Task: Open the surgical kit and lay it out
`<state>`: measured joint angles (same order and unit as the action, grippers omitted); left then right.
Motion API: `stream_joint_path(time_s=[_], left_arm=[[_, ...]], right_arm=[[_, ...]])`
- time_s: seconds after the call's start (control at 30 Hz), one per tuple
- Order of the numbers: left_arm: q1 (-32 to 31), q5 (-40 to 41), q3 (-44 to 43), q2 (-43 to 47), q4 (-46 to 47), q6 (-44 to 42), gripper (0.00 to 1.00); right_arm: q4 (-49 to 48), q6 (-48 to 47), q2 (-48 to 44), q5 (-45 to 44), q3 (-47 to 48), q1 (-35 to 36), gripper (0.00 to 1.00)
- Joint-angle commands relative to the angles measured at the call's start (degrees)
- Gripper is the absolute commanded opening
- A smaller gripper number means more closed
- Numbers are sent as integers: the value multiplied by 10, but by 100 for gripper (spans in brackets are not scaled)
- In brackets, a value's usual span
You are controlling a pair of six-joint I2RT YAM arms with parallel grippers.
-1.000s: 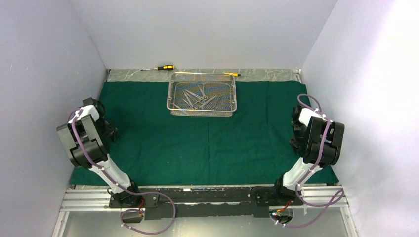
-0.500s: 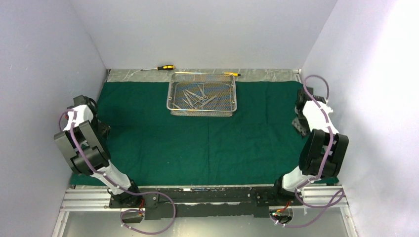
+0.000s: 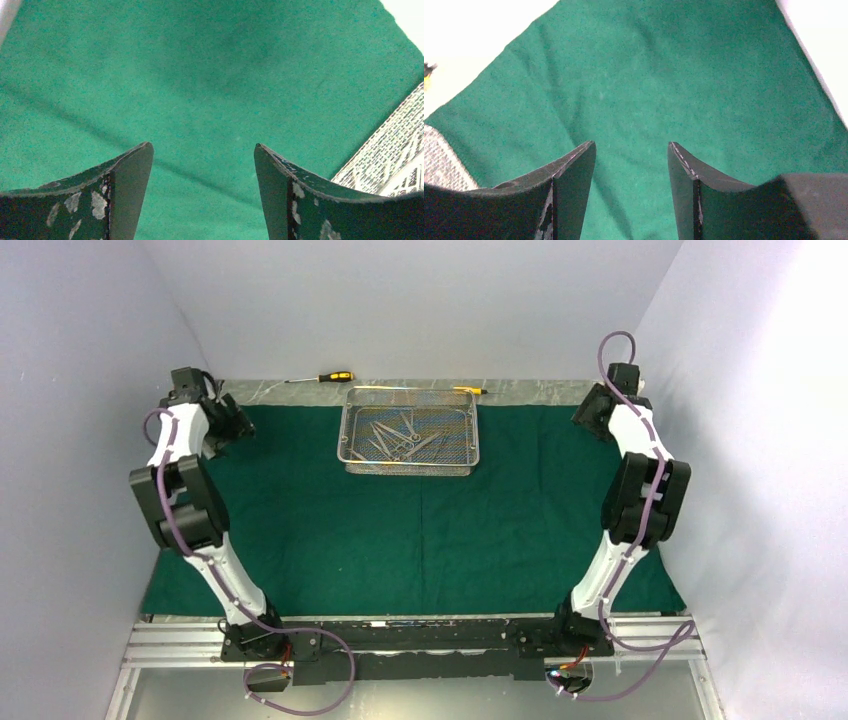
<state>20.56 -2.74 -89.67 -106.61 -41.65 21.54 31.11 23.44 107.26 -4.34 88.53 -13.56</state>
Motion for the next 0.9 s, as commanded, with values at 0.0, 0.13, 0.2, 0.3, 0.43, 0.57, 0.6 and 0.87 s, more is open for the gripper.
stream_joint_path(time_s=[0.0,0.13,0.2,0.3,0.43,0.57,0.6,0.87], left_arm=[[-14,-49,-81,-75,37,-32,80],[-17,-59,-128,-137,46,-29,79],[-17,-53,-139,-159,51,-21,79],[-17,-47,-145,-172,57,-16,79],[-17,-36,-143,-180,67,-9,80],[-17,-31,-156,-195,63,-2,79],[-17,-29,-157,-198,63,-1,79],[-16,-15,-190,-230,35,1,79]], right_arm=[[-112,-49,46,-11,46,4,58],[-120,-54,131,-48,126,4,56],[-99,-53,185,-73,180,4,56],[-82,-53,243,-99,239,4,59],[-94,-57,287,-75,275,4,64],[-96,-64,325,-51,304,3,66],[-94,-69,335,-47,311,3,66],[-65,-71,399,35,366,-24,79]])
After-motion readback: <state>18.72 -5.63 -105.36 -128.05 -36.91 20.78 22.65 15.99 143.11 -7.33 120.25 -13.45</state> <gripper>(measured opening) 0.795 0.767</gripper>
